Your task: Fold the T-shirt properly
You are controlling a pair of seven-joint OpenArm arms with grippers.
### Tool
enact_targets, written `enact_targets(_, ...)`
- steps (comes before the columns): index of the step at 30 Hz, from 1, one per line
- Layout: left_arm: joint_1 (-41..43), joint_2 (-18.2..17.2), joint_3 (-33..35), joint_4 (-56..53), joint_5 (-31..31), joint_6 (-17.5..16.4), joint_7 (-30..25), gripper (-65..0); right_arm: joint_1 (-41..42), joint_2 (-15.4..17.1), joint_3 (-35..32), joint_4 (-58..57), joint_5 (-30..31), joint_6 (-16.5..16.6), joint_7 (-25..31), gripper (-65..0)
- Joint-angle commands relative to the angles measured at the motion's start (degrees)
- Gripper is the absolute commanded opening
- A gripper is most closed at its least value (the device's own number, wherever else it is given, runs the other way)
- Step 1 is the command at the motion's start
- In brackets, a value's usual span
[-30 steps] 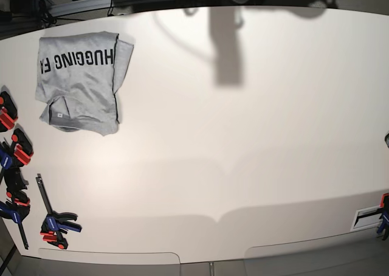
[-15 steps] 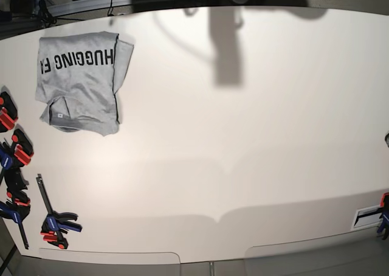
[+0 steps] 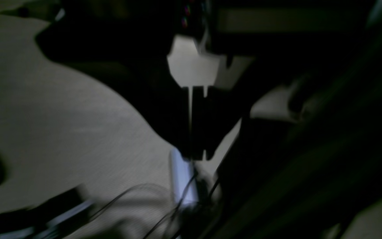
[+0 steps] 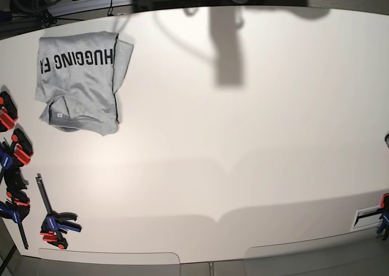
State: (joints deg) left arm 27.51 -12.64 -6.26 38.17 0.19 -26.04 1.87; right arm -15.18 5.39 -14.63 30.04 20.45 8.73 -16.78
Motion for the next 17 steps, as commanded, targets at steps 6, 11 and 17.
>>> enact_targets(6,-2.5,0.7,1.2,-1.7,-0.2,8.0,-0.5,-65.0,2.0,-2.1,0.0,-0.3,-3.8,-5.7,1.6,-65.0)
enact_targets(11,-3.1,2.3,1.2,-1.7,-0.2,8.0,-2.6,-65.0,2.0,-2.6,0.0,-0.3,-3.8,-5.8,2.6,-65.0)
enact_targets(17,-3.1,4.4,1.1,-1.7,-0.2,8.0,-3.3,-65.0,2.0,-2.7,0.0,-0.3,-3.7,-5.7,2.6,-65.0)
